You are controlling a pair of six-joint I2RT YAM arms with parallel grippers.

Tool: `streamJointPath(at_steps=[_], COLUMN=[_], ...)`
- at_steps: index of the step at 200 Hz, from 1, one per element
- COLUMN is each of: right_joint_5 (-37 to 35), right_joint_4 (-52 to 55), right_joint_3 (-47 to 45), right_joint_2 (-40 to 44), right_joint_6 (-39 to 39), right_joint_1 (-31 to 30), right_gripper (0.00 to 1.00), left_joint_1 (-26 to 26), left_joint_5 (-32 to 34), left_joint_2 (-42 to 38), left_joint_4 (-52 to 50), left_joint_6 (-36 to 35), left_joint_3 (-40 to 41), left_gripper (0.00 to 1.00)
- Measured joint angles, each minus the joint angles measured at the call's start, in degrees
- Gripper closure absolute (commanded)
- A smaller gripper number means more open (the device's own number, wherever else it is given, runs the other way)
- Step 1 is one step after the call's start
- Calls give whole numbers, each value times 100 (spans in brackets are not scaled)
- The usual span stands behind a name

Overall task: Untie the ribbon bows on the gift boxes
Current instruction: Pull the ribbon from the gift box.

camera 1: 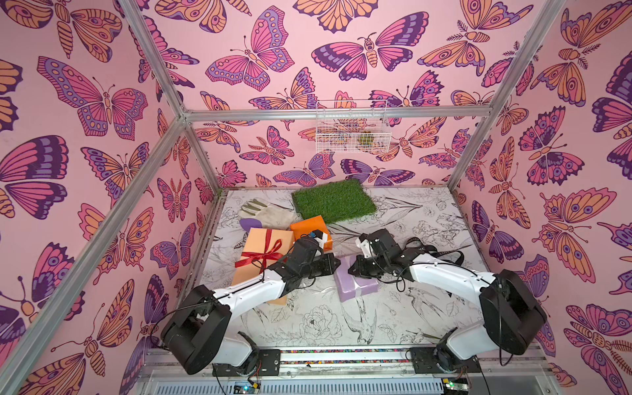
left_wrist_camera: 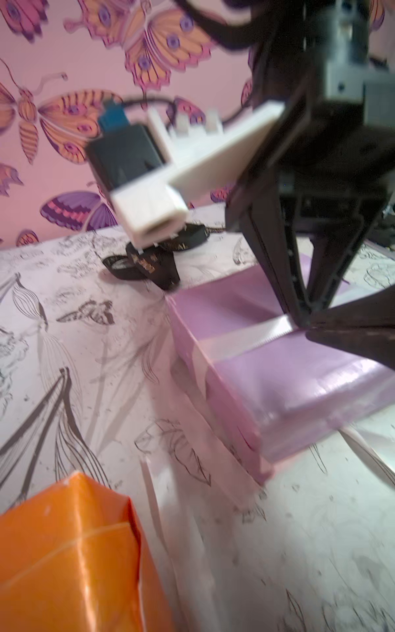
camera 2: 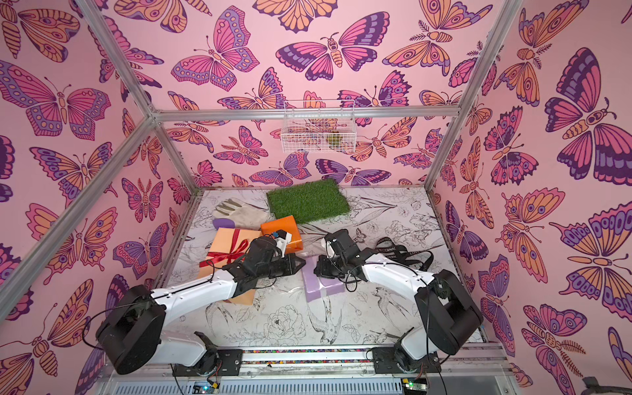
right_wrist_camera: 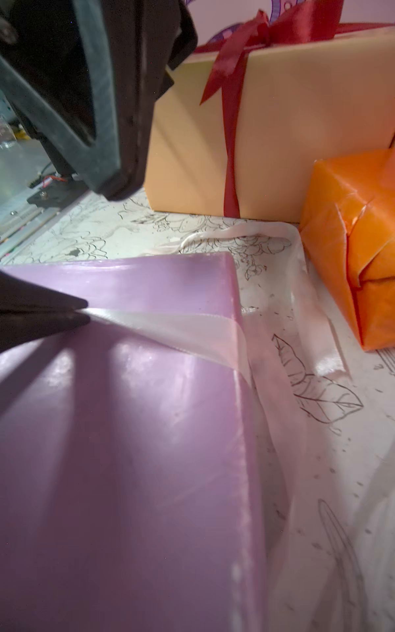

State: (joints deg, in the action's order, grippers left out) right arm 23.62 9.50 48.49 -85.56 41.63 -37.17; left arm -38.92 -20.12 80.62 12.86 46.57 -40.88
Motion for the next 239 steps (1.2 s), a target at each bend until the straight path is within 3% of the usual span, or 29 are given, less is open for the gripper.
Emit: streamJointPath(at_steps=[44,125,173,239], right_joint_5=[107,-39,155,267], right_joint_4=[-341,-352,-603,-446], right_joint_3=[-205,-210,-358,-457], right_joint_2=[157,291,474,1530], right_joint_6=[245,348,540,682], right_joint_1=[74,76,210,540], right_gripper=[100,100,100,100], left_joint_1=[-72,-356,-442,-503], left_joint_5=[-264,57,212,323], left_joint_2=[352,892,1329,1353], left_joint_4=[813,984,323,-181], left_joint_6=[560,787,476,179], left_joint_3=[175,264,-509,-772], left_gripper=[100,100,100,100])
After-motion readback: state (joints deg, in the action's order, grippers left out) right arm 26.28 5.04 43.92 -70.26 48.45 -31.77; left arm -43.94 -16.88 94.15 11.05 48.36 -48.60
